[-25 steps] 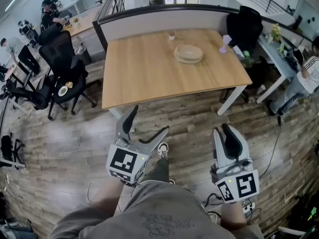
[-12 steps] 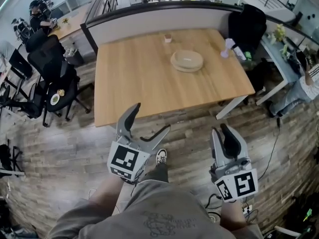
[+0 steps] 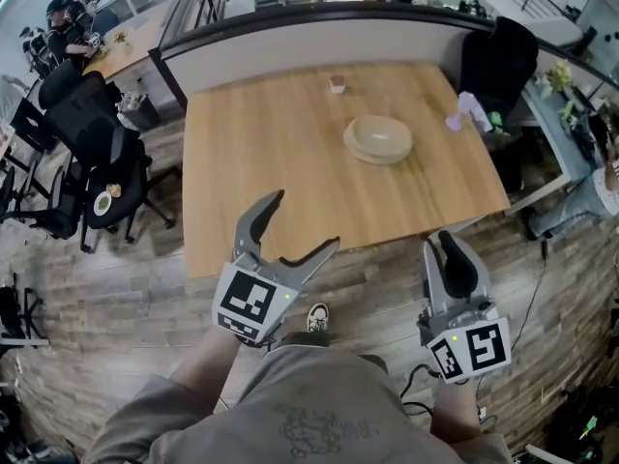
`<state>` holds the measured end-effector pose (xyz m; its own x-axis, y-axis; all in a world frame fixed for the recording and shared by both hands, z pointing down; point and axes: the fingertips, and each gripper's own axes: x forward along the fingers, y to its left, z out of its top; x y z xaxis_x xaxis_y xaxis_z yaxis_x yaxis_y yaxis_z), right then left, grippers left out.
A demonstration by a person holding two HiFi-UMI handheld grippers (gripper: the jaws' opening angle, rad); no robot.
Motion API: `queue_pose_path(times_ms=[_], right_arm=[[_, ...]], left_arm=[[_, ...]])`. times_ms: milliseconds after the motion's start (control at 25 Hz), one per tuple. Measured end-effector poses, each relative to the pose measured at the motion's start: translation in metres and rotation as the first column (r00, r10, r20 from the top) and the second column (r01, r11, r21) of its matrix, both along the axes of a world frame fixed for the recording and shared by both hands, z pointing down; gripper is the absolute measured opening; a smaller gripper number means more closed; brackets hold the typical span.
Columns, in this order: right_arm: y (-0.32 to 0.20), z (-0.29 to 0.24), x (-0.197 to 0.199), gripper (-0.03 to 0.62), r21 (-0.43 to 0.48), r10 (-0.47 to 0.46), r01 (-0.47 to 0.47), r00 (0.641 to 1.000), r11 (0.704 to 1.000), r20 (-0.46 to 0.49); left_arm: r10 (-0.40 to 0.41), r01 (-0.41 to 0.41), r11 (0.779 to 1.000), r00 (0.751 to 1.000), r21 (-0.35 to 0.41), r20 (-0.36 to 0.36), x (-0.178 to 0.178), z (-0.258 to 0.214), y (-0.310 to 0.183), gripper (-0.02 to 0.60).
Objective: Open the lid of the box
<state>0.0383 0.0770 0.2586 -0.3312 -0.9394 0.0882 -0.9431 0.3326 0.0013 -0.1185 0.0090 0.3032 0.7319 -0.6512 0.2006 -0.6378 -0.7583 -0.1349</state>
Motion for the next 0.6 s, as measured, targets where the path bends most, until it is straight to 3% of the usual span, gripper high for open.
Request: queue_pose_path(times_ms=[320, 600], right_arm=[[-0.046, -0.001, -0.012, 0.084, 0.006, -0.022, 0.022, 1.000, 1.000, 0.002], [-0.089, 0.007, 0.008, 0.084, -0.010, -0.038, 0.038, 0.999, 0.999, 0.003]], left_arm=[[0.018, -0.018, 1.000, 1.000, -0.011, -0.001, 0.001, 0.004, -0.041, 0.433], [0.015, -0.014, 1.000, 1.000, -0.026, 0.012, 0.014, 0.010, -0.075, 0.433]])
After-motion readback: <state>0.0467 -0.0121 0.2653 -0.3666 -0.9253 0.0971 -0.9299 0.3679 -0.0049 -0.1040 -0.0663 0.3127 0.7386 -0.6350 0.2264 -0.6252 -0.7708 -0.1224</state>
